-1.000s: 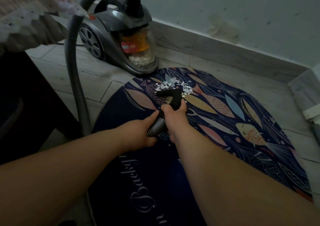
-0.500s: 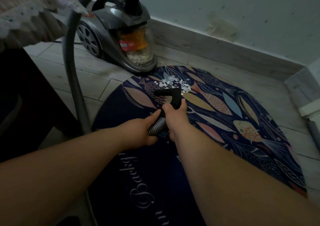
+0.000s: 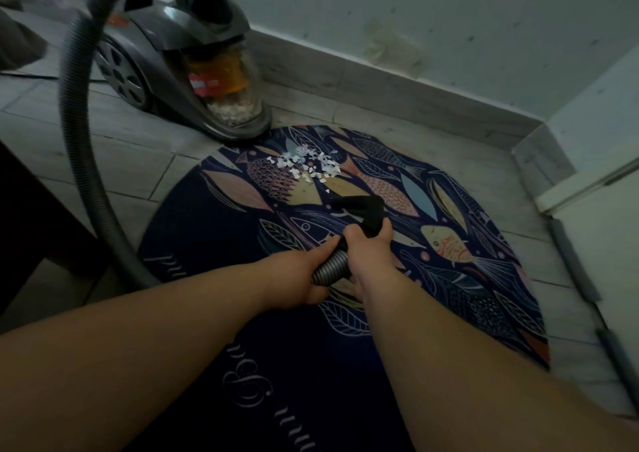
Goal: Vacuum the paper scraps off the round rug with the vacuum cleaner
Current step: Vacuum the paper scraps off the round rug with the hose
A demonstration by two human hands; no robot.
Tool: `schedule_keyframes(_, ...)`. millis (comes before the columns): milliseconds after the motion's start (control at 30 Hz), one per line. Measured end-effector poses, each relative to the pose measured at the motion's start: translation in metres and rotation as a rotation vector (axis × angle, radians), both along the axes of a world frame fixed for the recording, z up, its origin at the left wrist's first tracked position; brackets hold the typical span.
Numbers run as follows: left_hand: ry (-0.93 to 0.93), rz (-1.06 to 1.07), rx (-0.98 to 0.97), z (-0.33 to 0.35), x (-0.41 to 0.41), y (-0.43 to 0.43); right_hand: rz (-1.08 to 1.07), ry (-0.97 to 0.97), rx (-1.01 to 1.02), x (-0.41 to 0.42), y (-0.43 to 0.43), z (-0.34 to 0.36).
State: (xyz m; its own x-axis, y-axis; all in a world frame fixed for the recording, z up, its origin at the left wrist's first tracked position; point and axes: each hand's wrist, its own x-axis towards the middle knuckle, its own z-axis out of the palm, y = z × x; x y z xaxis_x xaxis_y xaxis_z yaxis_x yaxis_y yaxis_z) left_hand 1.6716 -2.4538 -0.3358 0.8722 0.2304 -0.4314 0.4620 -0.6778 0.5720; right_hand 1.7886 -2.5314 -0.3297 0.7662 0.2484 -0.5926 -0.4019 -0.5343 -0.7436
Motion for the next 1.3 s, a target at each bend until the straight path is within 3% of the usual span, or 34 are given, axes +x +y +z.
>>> schedule_keyframes(467, 0.004, 0.020, 0.026, -0.003, 0.009, 0.010, -0.031, 0.032, 0.052, 0.006, 0.012, -0.007)
schedule_keyframes(1300, 0.035, 0.167, -0.015, -0.003, -0.020, 0.057, 0.121, 0.035, 0.083, -0.012, 0.079, -0.018)
